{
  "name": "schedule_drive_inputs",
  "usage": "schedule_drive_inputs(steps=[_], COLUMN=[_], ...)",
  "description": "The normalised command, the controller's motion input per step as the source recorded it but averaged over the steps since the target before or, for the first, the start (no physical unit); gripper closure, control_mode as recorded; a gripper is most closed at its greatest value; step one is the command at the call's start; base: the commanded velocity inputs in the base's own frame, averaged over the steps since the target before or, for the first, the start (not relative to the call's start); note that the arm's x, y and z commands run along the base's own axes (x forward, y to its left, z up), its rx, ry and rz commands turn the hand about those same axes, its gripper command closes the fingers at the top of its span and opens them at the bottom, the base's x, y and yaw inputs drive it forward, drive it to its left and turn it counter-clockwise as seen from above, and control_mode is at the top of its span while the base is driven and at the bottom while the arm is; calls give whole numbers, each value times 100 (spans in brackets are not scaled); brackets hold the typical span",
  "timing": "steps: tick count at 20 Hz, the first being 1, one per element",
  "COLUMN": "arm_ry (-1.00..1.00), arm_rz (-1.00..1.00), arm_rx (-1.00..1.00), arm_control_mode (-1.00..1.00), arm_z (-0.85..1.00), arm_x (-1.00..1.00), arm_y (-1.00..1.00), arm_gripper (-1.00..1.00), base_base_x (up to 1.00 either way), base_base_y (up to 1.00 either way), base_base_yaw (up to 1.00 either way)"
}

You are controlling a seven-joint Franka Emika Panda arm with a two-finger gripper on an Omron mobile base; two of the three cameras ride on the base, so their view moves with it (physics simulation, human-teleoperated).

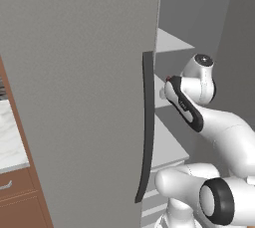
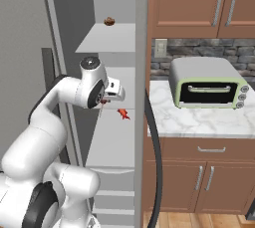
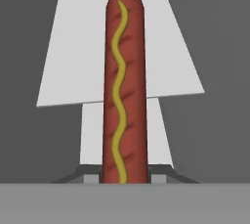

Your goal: Store the hot dog in the freezer for long-term storage. Close the freezer door after placing the cooked food.

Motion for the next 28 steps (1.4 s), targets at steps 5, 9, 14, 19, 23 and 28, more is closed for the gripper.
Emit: schedule_drive_inputs(steps=[5, 9, 14, 19, 23, 28], arm_ry=[0, 1, 1, 0, 0, 0], arm_rz=[0, 0, 0, 0, 0, 1], arm_rx=[0, 0, 0, 0, 0, 3], arm_control_mode=[-100, -100, -100, -100, -100, -100], arm_z=[-30, -25, -9, -7, -5, -1], arm_x=[17, 17, 17, 22, 32, 21], arm_y=[0, 0, 0, 1, 0, 0], arm_gripper=[100, 100, 100, 100, 100, 100], base_base_x=[0, 0, 0, 0, 0, 0], base_base_y=[0, 0, 0, 0, 0, 0], base_base_yaw=[0, 0, 0, 0, 0, 0])
